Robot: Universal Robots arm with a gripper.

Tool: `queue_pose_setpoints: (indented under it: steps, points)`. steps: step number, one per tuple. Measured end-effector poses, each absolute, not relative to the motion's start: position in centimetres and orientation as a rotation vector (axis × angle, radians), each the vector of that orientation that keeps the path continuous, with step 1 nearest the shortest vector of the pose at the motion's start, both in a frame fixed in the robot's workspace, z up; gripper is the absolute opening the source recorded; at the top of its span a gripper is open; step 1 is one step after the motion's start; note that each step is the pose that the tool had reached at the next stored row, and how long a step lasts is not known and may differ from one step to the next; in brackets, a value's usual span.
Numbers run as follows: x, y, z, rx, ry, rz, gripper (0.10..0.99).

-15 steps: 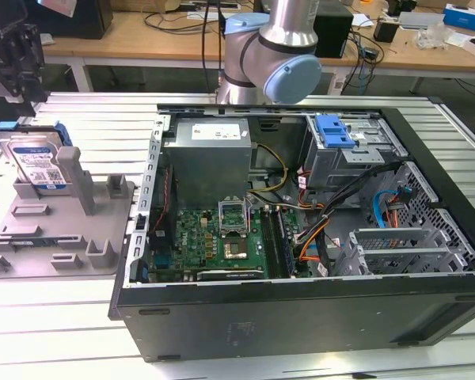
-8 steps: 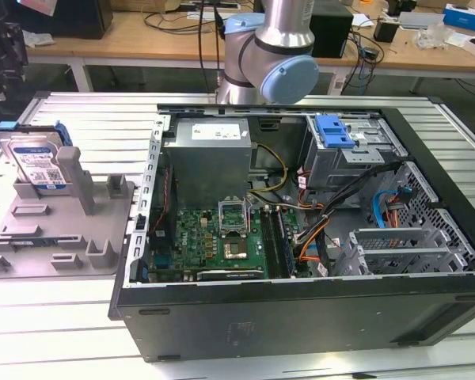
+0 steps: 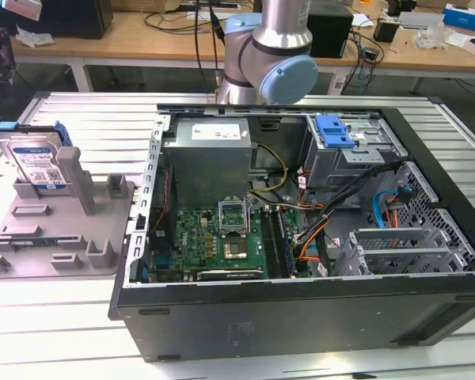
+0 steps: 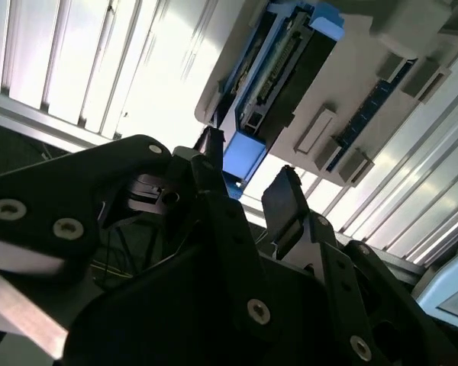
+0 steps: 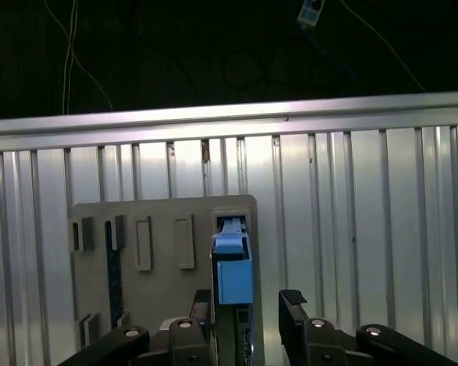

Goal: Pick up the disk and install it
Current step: 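Pick up the disk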

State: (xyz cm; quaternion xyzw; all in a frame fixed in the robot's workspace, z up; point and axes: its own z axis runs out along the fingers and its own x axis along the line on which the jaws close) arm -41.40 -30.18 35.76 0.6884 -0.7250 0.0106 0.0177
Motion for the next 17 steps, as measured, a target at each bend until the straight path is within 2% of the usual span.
queue_pose_setpoints:
  steps: [6,17]
  points:
    - [-41.4,-31.0,35.2,2.142,-2.247,0.031,0.482]
    - [-41.4,-30.7,34.6,2.138,-2.241,0.019,0.482]
